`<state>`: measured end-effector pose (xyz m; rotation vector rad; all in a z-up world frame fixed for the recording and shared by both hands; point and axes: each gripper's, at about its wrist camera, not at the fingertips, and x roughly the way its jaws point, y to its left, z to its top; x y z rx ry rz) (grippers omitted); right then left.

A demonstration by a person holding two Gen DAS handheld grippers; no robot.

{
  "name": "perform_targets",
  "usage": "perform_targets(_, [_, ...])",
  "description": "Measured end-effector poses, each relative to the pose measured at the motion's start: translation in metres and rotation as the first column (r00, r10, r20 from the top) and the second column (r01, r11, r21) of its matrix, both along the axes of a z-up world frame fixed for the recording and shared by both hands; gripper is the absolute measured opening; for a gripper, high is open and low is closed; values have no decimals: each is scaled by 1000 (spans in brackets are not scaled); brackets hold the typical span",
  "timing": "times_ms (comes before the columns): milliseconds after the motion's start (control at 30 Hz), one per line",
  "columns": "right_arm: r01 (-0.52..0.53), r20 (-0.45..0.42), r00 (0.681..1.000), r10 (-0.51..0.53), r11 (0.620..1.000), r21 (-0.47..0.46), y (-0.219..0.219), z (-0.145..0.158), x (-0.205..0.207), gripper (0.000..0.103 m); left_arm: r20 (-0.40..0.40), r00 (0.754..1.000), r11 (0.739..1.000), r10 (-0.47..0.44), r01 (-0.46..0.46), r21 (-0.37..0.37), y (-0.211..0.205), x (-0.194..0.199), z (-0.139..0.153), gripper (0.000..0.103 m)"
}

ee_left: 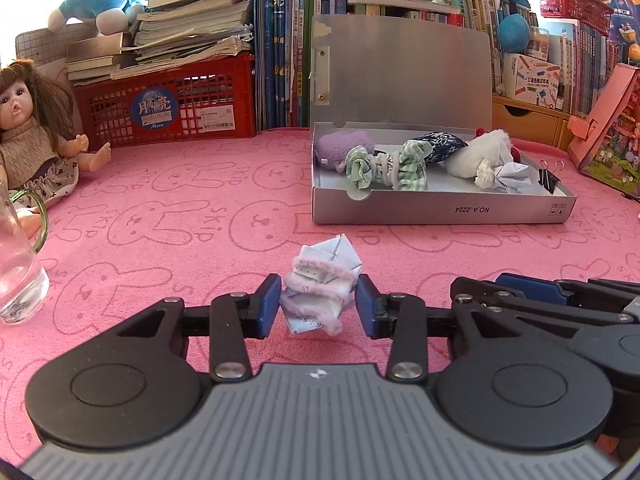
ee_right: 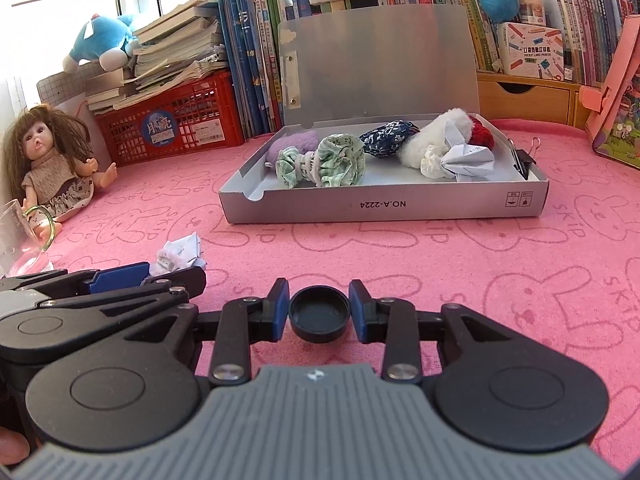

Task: Organize objects
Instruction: 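Carry the black lid and pink bundle over the grey box with both tools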

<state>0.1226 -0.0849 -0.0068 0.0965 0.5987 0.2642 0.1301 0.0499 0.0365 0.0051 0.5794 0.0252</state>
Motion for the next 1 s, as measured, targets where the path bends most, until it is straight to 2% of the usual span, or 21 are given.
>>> perform_targets(200, [36, 20, 999, -36, 999, 4, -10, 9, -4, 38, -11, 1000, 998, -3, 2, -55, -6, 1, 7, 45])
perform_targets(567, [91, 41, 995, -91, 996, 8, -32, 22, 1, 38, -7, 1000, 998, -21, 20, -65, -29, 16, 20, 46])
perform_targets(1000, [93, 49, 994, -94, 995, 22, -48, 27, 4, 39, 24, 998, 996, -54, 56, -70, -38, 19, 28, 46])
